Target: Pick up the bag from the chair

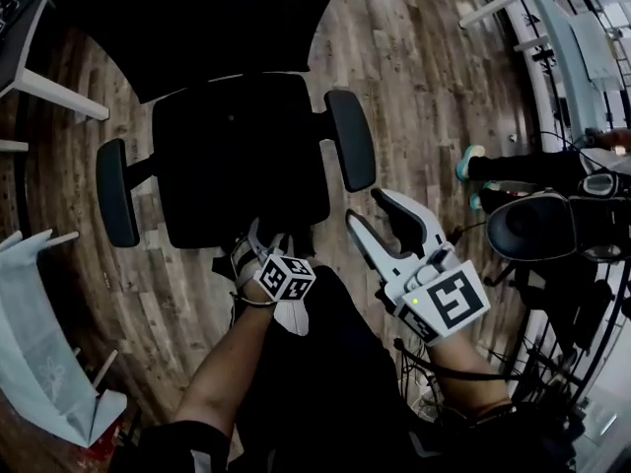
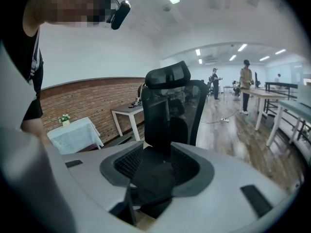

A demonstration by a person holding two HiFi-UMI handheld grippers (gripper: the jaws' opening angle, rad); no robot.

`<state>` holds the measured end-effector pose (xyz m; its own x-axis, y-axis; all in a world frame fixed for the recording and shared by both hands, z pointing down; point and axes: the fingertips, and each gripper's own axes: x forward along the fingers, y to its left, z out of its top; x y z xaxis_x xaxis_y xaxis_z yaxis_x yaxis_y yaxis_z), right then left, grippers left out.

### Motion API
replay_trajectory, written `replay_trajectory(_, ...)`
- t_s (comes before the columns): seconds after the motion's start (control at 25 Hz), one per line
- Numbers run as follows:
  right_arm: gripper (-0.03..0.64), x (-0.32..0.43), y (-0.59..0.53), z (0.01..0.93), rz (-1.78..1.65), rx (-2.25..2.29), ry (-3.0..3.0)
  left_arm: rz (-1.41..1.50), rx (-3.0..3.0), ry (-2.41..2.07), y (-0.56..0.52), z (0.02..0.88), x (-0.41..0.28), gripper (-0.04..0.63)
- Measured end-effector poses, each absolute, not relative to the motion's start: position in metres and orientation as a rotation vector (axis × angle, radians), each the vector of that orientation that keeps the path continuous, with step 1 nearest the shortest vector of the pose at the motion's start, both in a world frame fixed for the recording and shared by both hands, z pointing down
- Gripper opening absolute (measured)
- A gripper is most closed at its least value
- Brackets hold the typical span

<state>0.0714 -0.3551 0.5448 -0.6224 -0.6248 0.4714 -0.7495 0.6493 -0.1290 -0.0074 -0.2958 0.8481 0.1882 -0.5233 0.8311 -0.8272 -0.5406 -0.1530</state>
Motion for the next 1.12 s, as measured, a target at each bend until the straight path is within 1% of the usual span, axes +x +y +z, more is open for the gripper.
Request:
replay_trajectory(0.16, 0.184, 0.082, -0.379, 0.565, 0.462, 1.018, -2.483, 1.445, 2.104, -1.280, -0.301, 0.878, 0.001, 0.344)
replay_trajectory(0.36, 0.187, 0.082, -0.400, 0.586, 0.463, 0.950, -2.478, 1.641, 2.052, -1.248, -0.296, 0.921, -0.005, 0.344)
replay_trajectory(0.48, 0.189, 0.082, -0.405, 0.594, 0.456, 0.917, -2.489, 1.739, 2.041, -1.274, -0.295, 0.933, -0.009, 0.343)
replay_trajectory(0.64, 0.189, 0.086, -0.407, 0.600, 0.459, 0.911, -2.501, 1.812, 2.011, -1.311, -0.300, 0.943, -0.013, 0.342)
replay_trajectory(0.8, 0.188, 0.097, -0.402, 0.610, 0.492, 0.920, -2.467, 1.817, 2.005, -1.353, -0.303, 0.948, -0.019, 0.339)
replay_trajectory(0.92, 0.189, 0.103, -0.397, 0.613, 0.505, 0.939, -2.456, 1.796, 2.014, -1.364, -0.305, 0.949, -0.027, 0.287)
replay_trajectory(1.0, 0.187, 0.104, -0.396, 0.613, 0.509, 0.954, -2.459, 1.783, 2.031, -1.369, -0.308, 0.946, -0.033, 0.226)
replay_trajectory(1.04, 0.189, 0.104, -0.395, 0.613, 0.512, 0.960, -2.462, 1.770, 2.044, -1.367, -0.309, 0.943, -0.035, 0.182)
replay_trajectory(1.12, 0.189, 0.103, -0.393, 0.612, 0.522, 0.970, -2.470, 1.740, 2.077, -1.359, -0.310, 0.938, -0.039, 0.134)
